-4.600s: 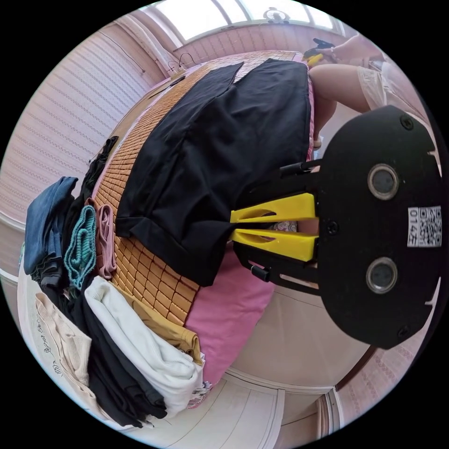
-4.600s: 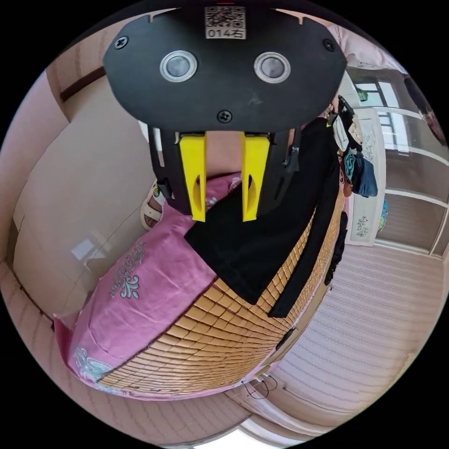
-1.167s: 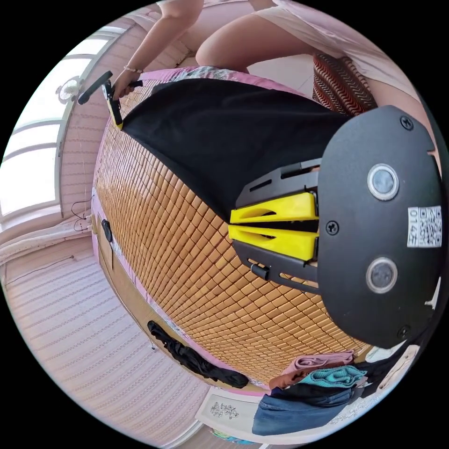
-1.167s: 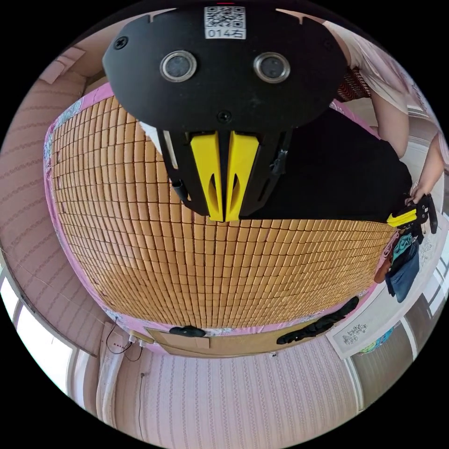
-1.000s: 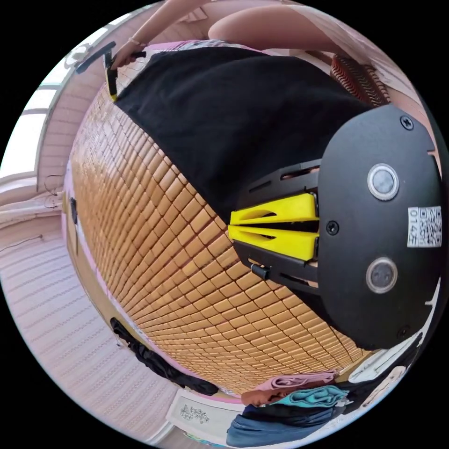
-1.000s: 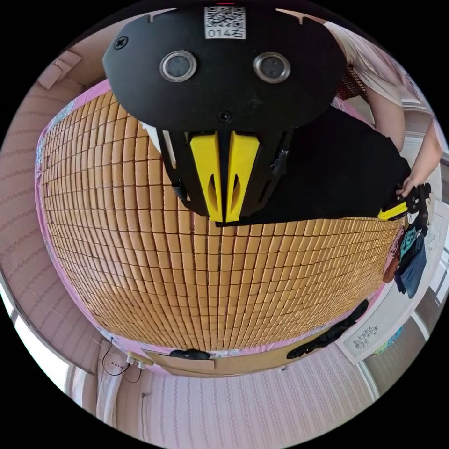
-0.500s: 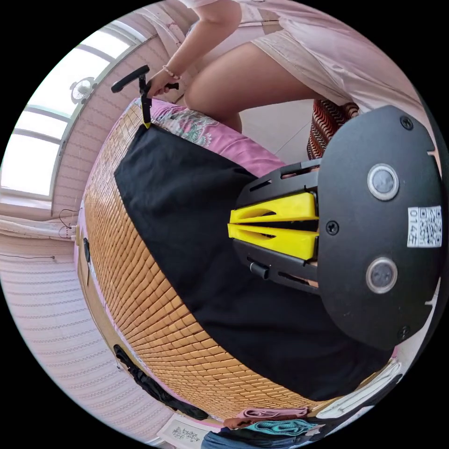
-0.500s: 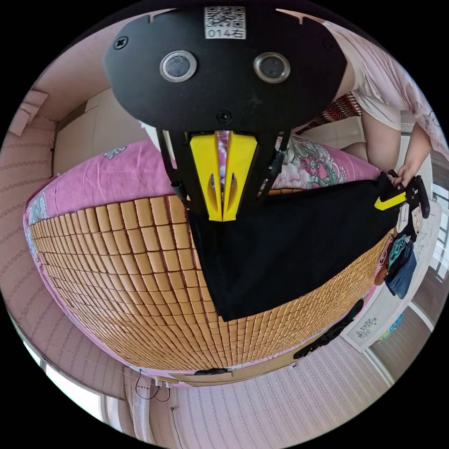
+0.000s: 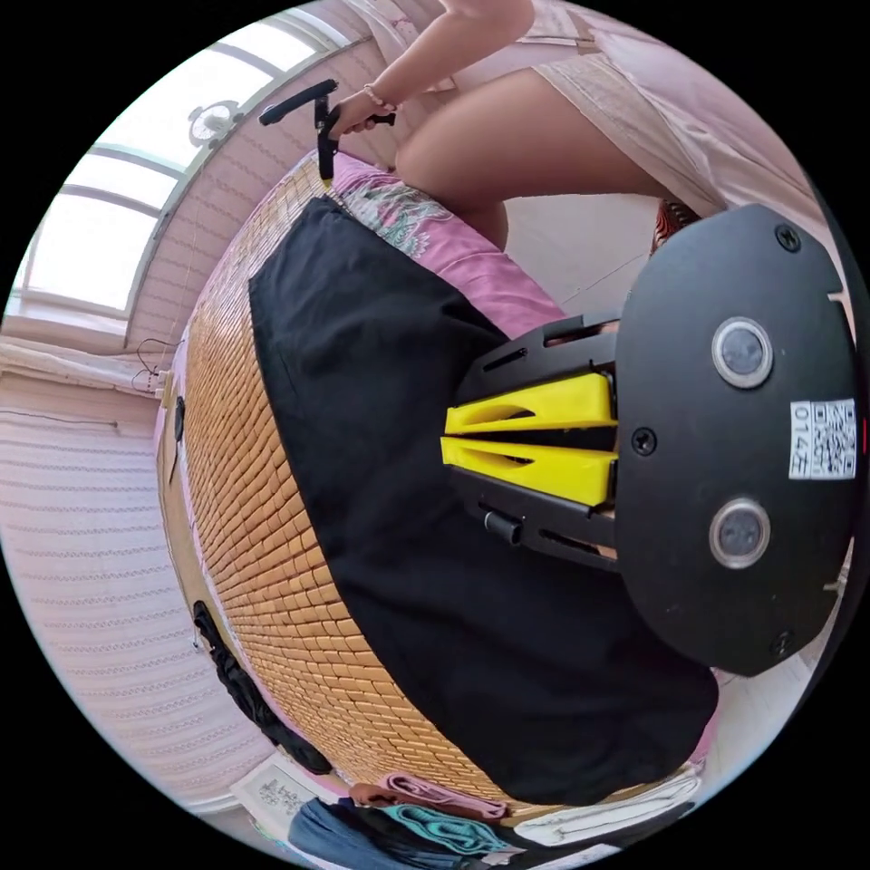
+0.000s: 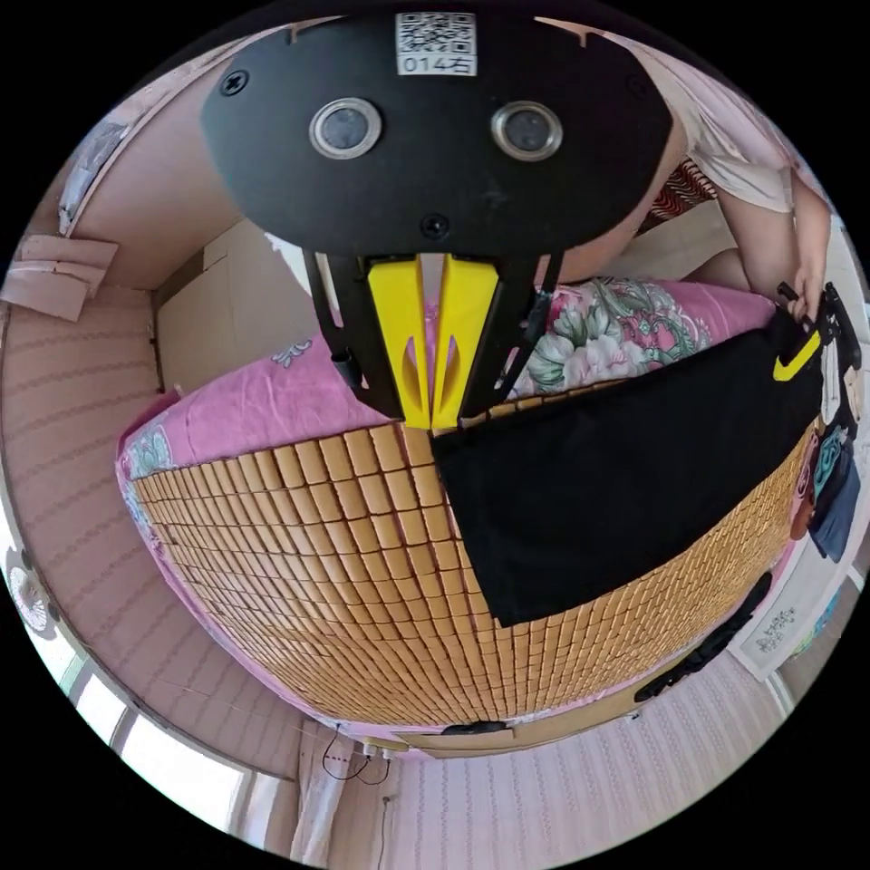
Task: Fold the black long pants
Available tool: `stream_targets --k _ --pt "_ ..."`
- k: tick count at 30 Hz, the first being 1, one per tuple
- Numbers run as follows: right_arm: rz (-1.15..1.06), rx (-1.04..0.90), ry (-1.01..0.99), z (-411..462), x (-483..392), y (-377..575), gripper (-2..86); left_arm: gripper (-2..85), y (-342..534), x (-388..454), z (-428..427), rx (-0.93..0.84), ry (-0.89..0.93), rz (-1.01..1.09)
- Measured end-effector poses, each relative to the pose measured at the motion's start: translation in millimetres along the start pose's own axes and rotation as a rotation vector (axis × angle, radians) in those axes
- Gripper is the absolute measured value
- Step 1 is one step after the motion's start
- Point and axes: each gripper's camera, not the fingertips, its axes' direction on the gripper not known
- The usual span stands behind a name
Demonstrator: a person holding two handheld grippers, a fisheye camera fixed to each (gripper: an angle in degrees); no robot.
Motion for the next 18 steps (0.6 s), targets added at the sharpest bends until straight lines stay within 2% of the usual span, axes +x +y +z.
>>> stream_targets --k 3,7,10,13,16,18 --pt "-0.111 0.006 -0.144 -5 -35 3 -0.2 -0.9 18 -27 -28 0.097 0.000 -0.096" --pt "-0.400 0.005 -0.330 0 -152 0 -0.2 -0.7 49 -81 -56 0.102 -0.059 -0.247" --pt "-0.675 -0.049 -0.471 10 -267 12 -0.2 0.0 77 -117 -78 0.084 -0.221 -0.331" --pt "-0.900 -0.086 -0.470 23 -364 46 -0.2 2.6 110 -165 -106 0.081 -0.445 -0.485" --pt "-0.957 -0.118 -0.522 41 -417 71 -0.2 7.2 139 -220 -124 0.072 -0.496 -0.608" --pt "-0.964 -0.131 -0.582 46 -439 71 -0.1 8.8 149 -249 -123 0.006 -0.436 -0.654"
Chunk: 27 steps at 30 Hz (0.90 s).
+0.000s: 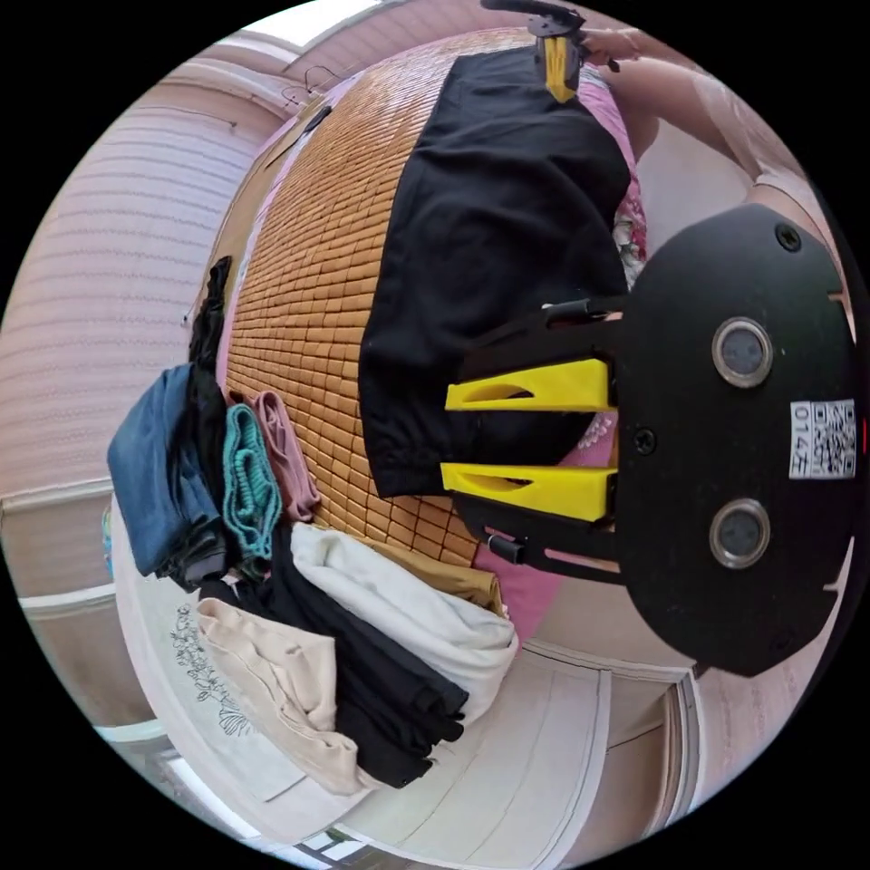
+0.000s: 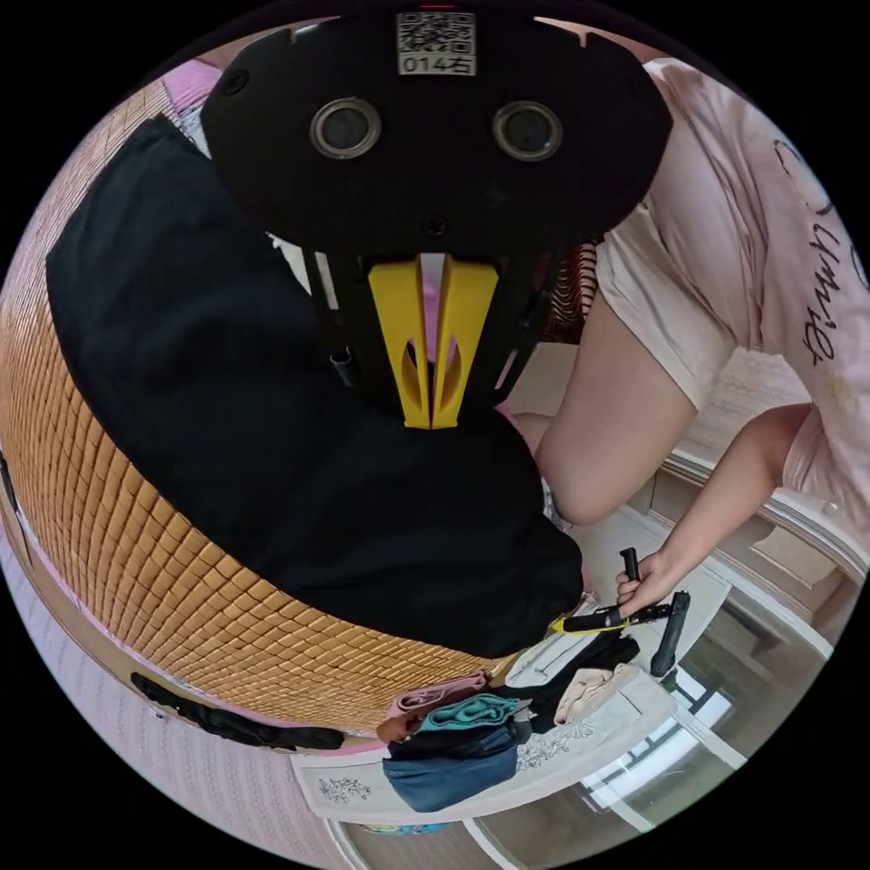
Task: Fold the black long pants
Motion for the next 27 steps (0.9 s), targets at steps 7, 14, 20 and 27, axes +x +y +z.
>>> stream_targets --k 7,14,20,27 --pt "0.017 0.068 0.322 33 35 -104 1.9 11.3 -12 -33 41 -0.101 0.025 -0.023" --pt "0.164 -0.090 0.362 99 99 -155 -0.1 9.7 -21 -37 58 -0.128 0.097 0.035" --pt "0.109 -0.124 0.393 128 94 -173 -0.5 10.0 -33 -16 72 -0.097 -0.068 0.159" --pt "0.056 -0.008 0.253 85 45 -126 -0.3 7.3 -17 8 6 0.087 -0.181 0.217"
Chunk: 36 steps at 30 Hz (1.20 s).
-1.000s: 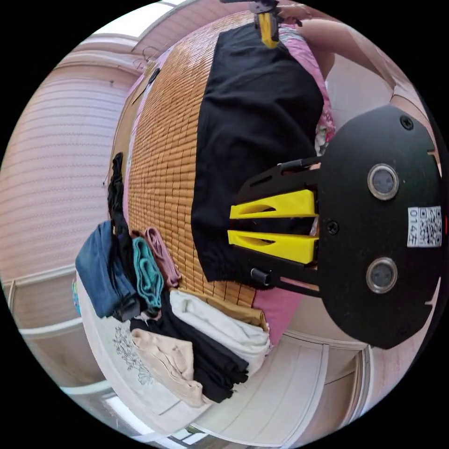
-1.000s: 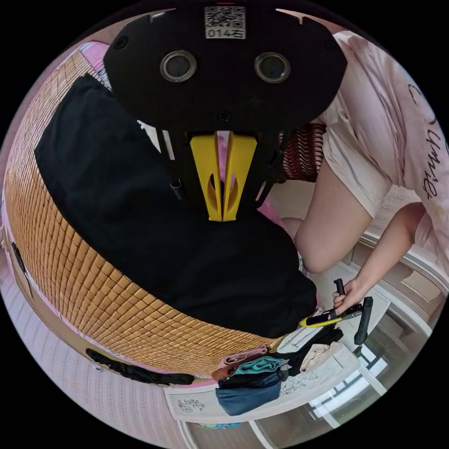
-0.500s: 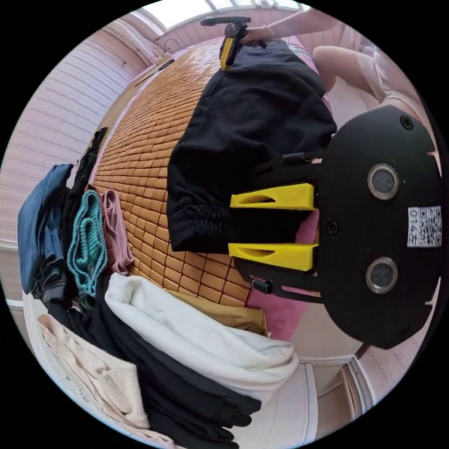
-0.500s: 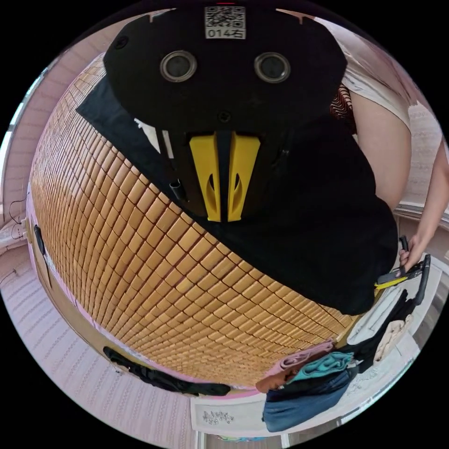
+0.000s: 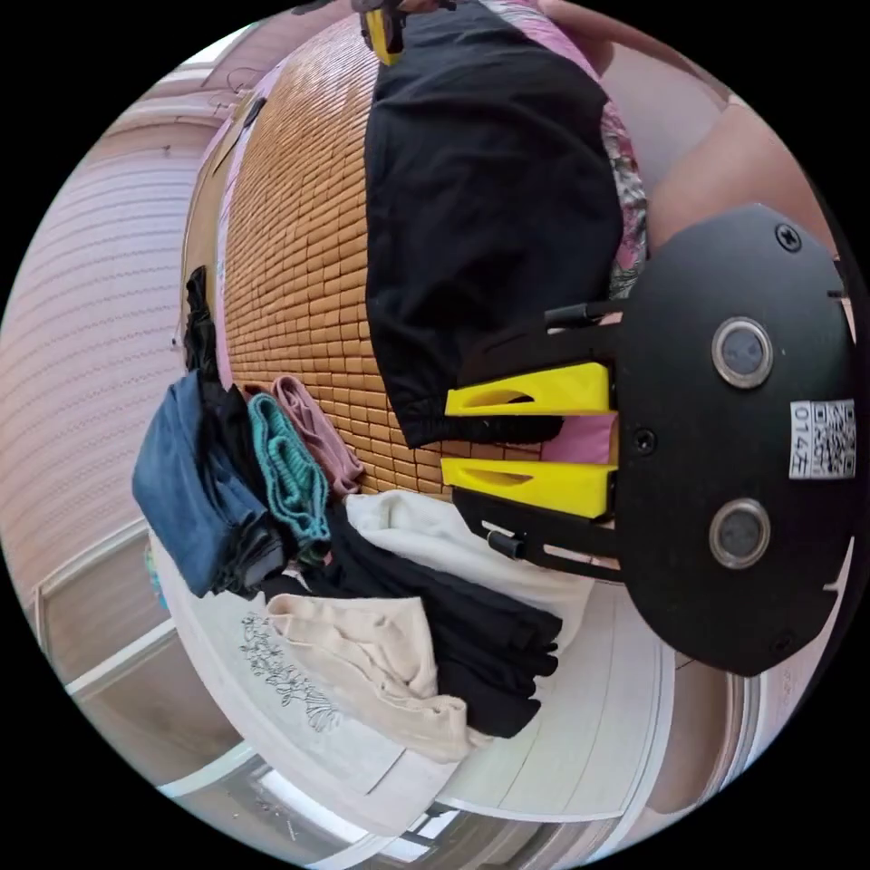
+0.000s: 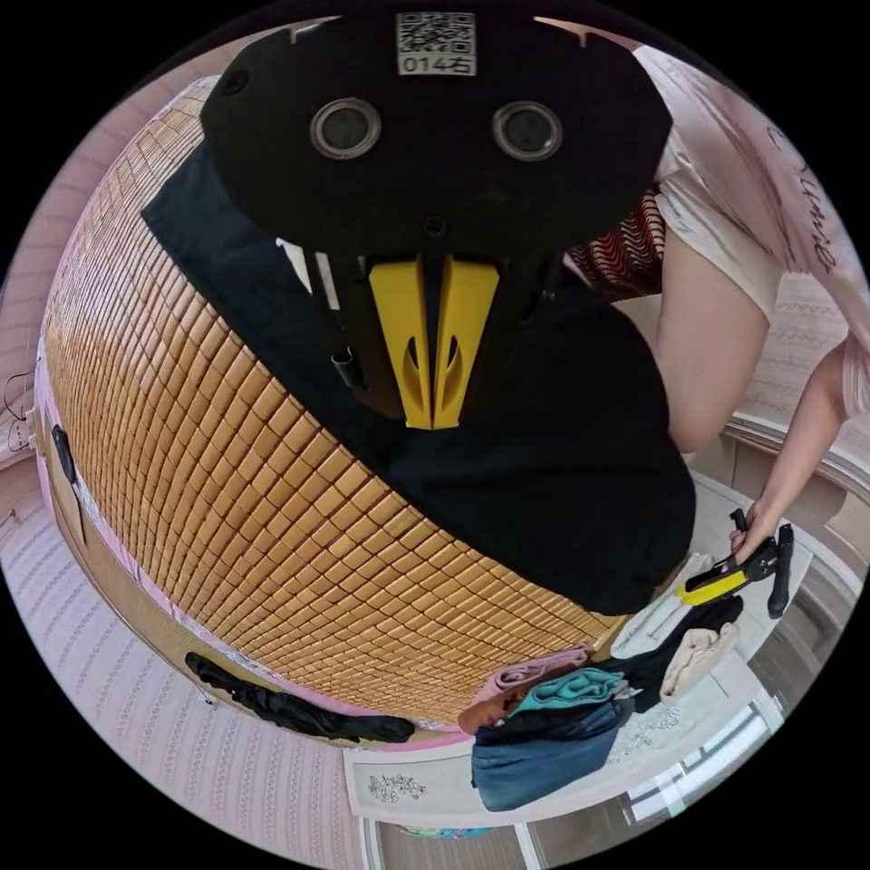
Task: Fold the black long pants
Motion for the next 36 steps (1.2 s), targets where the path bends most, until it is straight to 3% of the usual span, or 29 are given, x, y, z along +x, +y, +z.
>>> stream_targets --k 3,7,12,19,24,25,26,27,31,36 --pt "0.018 -0.021 -0.078 -7 -27 59 0.8 6.0 19 40 -31 0.064 0.102 0.149" --pt "0.057 -0.268 -0.059 39 -54 108 2.3 4.0 33 126 -56 0.064 0.428 0.269" --pt "0.039 -0.229 0.009 15 -70 98 2.4 1.4 26 239 -63 0.024 0.706 0.280" --pt "-0.054 -0.117 0.114 7 -54 -4 0.1 -0.9 7 328 -36 -0.109 0.607 0.412" --pt "-0.040 -0.187 0.182 48 -33 -80 -0.3 -1.0 14 327 -26 -0.024 0.697 0.374" --pt "-0.031 -0.301 0.143 73 -27 -88 -0.3 -1.0 14 328 -24 -0.025 0.710 0.374" --pt "-0.024 -0.176 0.142 64 -27 -91 -0.4 -1.0 13 331 -23 -0.026 0.717 0.368" --pt "-0.013 -0.198 0.149 68 -25 -91 -0.5 -1.0 13 332 -23 -0.021 0.717 0.367" --pt "-0.117 -0.334 0.183 66 -27 -114 -0.7 -1.0 17 347 -29 0.031 0.664 0.413" --pt "-0.073 -0.310 0.207 54 1 -146 -0.5 -1.0 22 366 -42 0.089 0.592 0.435"
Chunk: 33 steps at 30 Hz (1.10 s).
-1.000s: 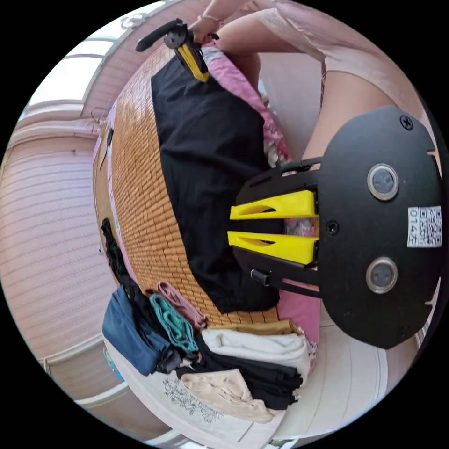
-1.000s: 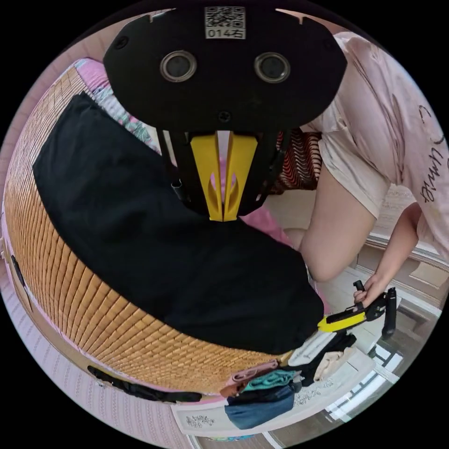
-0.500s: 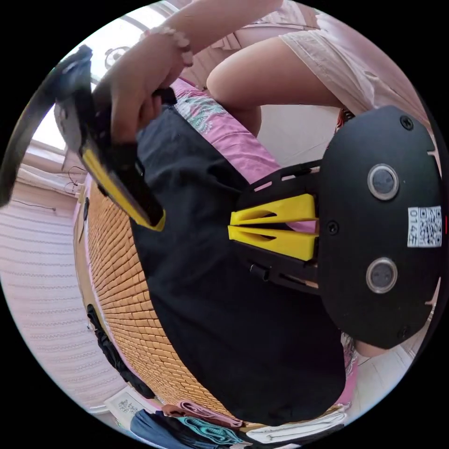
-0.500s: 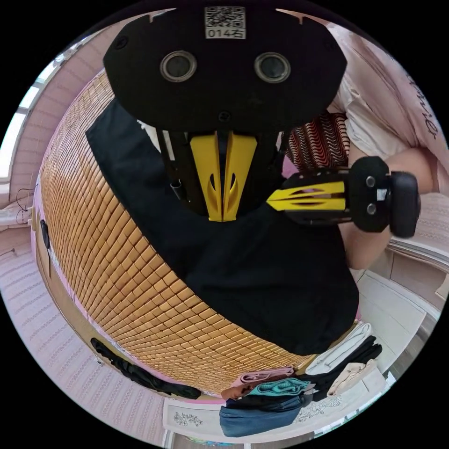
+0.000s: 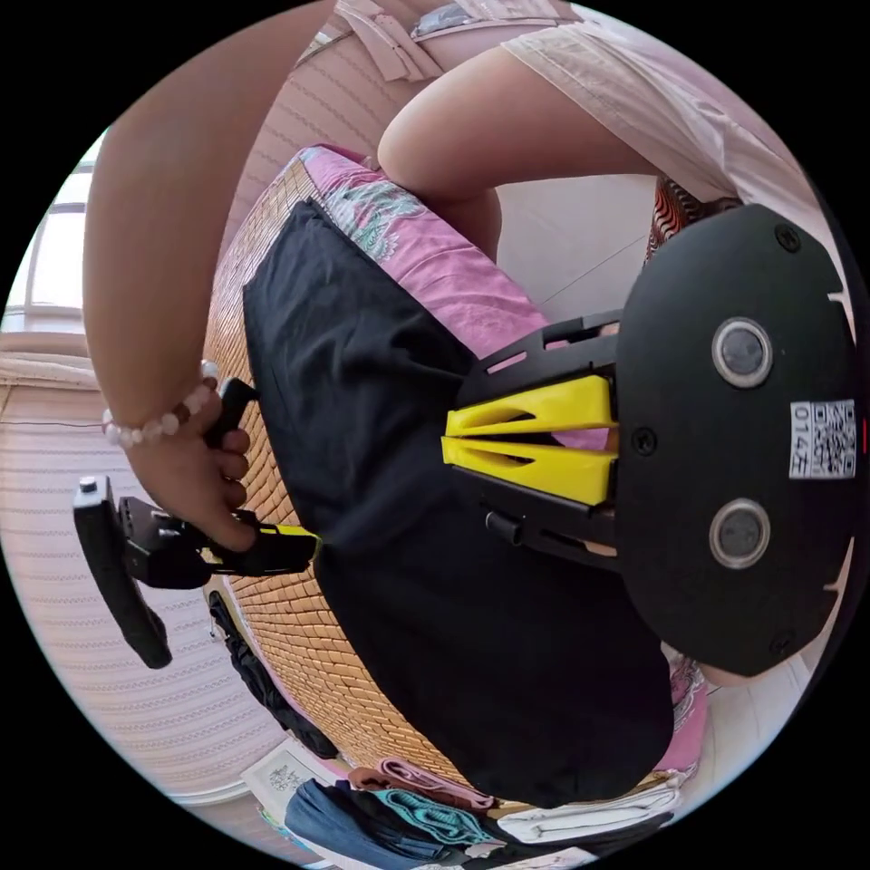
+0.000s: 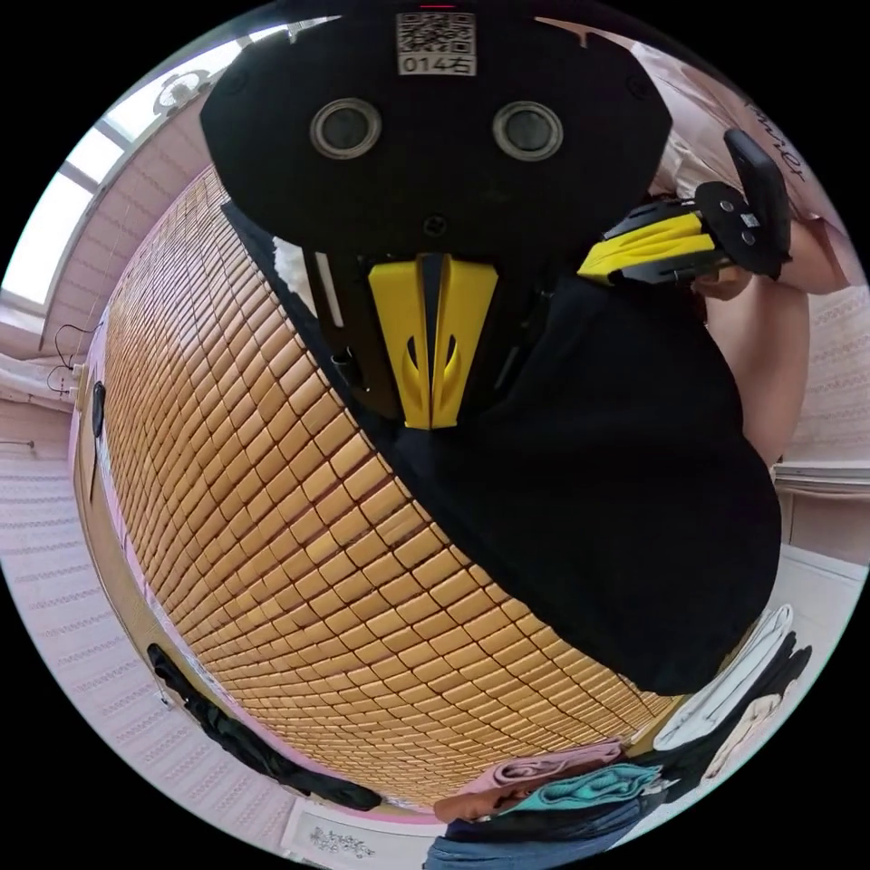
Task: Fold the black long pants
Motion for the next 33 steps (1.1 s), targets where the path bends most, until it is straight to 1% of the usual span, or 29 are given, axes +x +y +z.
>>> stream_targets --k 4,6,7,9,11,12,13,14,15,16,17,18,20,22,26,28,31,33 --pt "0.055 0.030 -0.007 1 22 9 -0.4 -1.0 -5 16 12 0.015 -0.019 0.039" --pt "0.054 0.096 -0.007 -5 28 24 -0.4 -0.9 -8 17 15 0.013 -0.003 0.055" --pt "0.061 0.164 -0.029 -9 35 42 -0.3 -0.9 -10 16 16 0.008 0.024 0.050" --pt "0.143 0.260 -0.089 -19 52 80 -0.2 -0.7 -10 13 16 0.012 0.067 0.012" --pt "0.321 0.400 -0.152 -32 80 155 0.3 -0.2 -11 14 6 0.066 0.123 -0.007" --pt "0.369 0.421 -0.155 -34 87 177 0.4 0.0 -11 15 3 0.086 0.137 -0.002" --pt "0.470 0.447 -0.143 -37 102 223 1.0 0.8 -14 20 -2 0.122 0.157 0.014" --pt "0.576 0.456 -0.101 -39 118 270 1.7 2.0 -18 26 -5 0.145 0.170 0.035" --pt "0.631 0.451 -0.066 -41 126 294 2.9 2.9 -21 29 -5 0.151 0.176 0.048" --pt "0.728 0.435 0.010 -43 142 340 5.3 4.9 -28 36 -6 0.159 0.187 0.073" --pt "0.811 0.419 0.087 -47 158 383 8.0 5.5 -36 42 -5 0.163 0.199 0.091" --pt "0.850 0.410 0.123 -49 166 404 9.4 5.8 -41 45 -5 0.165 0.209 0.098" --pt "1.007 0.358 0.229 -49 198 473 12.2 6.1 -64 51 -1 0.173 0.251 0.121" --pt "1.121 0.338 0.237 -45 222 513 13.7 6.2 -88 55 5 0.155 0.255 0.152" --pt "1.369 0.370 0.154 -29 265 574 17.1 6.8 -155 68 20 0.126 0.253 0.247" --pt "1.432 0.382 0.071 -22 280 589 16.9 6.9 -186 76 25 0.134 0.257 0.273" --pt "1.445 0.361 0.153 -27 286 602 13.7 7.5 -240 94 39 0.119 0.274 0.317" --pt "1.424 0.372 0.151 -34 295 612 12.8 8.0 -273 110 49 0.099 0.276 0.351"
